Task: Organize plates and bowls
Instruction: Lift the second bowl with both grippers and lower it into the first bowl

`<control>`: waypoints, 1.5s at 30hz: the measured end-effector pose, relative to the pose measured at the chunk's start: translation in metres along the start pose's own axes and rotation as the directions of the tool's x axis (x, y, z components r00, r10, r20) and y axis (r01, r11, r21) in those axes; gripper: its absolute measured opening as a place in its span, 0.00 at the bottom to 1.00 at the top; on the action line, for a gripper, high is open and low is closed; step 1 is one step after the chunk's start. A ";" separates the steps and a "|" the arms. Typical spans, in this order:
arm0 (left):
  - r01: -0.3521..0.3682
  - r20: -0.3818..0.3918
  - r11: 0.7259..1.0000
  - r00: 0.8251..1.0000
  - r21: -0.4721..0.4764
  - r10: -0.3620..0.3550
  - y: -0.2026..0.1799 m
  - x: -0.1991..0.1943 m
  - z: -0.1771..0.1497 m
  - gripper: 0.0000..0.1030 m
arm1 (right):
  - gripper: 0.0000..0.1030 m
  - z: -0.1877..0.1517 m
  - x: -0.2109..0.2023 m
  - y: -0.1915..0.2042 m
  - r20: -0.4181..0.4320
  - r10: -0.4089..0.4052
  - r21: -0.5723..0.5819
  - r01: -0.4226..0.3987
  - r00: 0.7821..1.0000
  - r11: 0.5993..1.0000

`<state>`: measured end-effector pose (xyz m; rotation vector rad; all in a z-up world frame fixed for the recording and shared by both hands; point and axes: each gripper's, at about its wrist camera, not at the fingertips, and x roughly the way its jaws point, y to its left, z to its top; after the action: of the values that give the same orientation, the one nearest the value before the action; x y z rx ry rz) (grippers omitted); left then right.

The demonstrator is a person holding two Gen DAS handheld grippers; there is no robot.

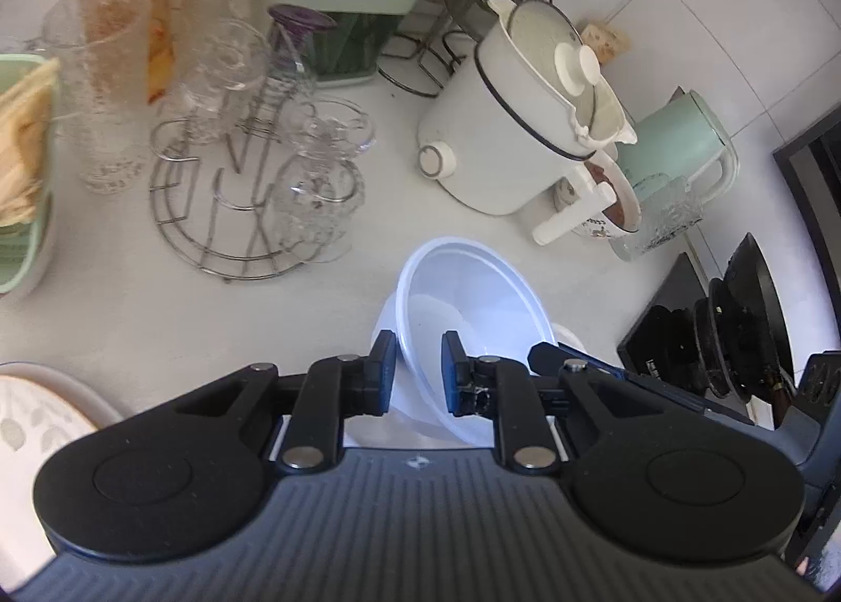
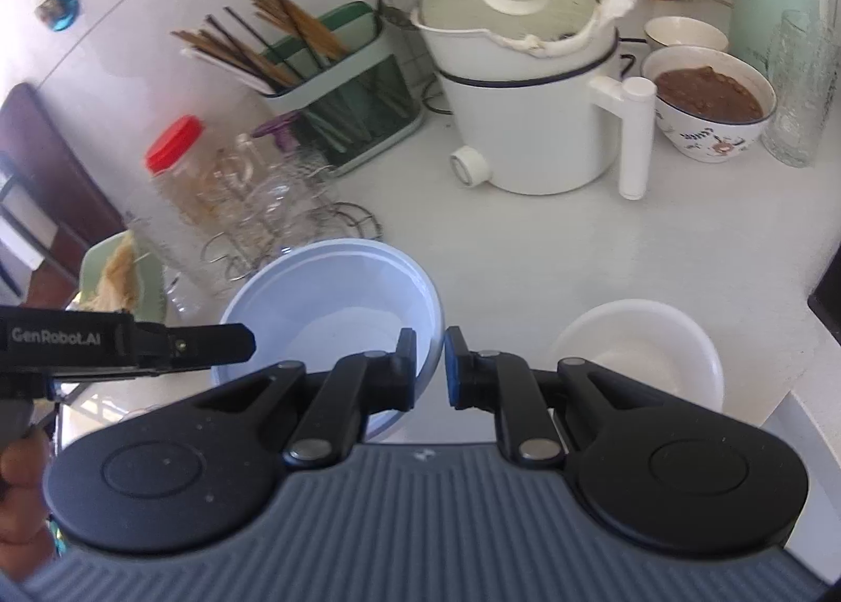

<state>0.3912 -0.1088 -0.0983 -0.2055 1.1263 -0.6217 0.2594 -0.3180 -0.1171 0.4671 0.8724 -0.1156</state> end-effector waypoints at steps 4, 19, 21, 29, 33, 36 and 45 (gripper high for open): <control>-0.016 0.012 1.000 1.000 -0.015 0.016 0.009 -0.010 -0.009 0.20 | 0.13 -0.008 -0.005 0.012 0.006 0.016 -0.031 -0.016 1.000 0.999; -0.048 0.065 0.990 0.996 -0.130 0.057 0.049 -0.051 -0.037 0.20 | 0.13 -0.024 0.000 0.042 -0.054 0.118 -0.070 -0.122 0.991 0.990; -0.067 0.071 0.989 0.995 -0.133 0.076 0.052 -0.055 -0.041 0.20 | 0.13 -0.027 0.003 0.047 -0.072 0.132 -0.076 -0.138 0.989 0.988; -0.113 0.030 0.978 0.992 -0.175 0.120 0.067 -0.053 -0.064 0.20 | 0.13 -0.037 0.011 0.057 -0.136 0.154 -0.102 -0.168 0.979 0.980; -0.135 0.012 0.973 0.990 -0.188 0.140 0.071 -0.045 -0.073 0.20 | 0.13 -0.043 0.017 0.058 -0.171 0.145 -0.104 -0.165 0.975 0.981; -0.152 -0.007 0.970 0.988 -0.192 0.154 0.074 -0.039 -0.078 0.20 | 0.13 -0.048 0.023 0.058 -0.202 0.135 -0.101 -0.158 0.970 0.982; -0.161 -0.038 0.969 0.987 -0.188 0.156 0.079 -0.028 -0.082 0.20 | 0.13 -0.054 0.028 0.057 -0.223 0.115 -0.114 -0.143 0.968 0.983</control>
<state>0.3386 -0.0162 -0.1482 -0.2699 1.2117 -0.3749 0.2559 -0.2408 -0.1482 0.4184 1.0523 0.1134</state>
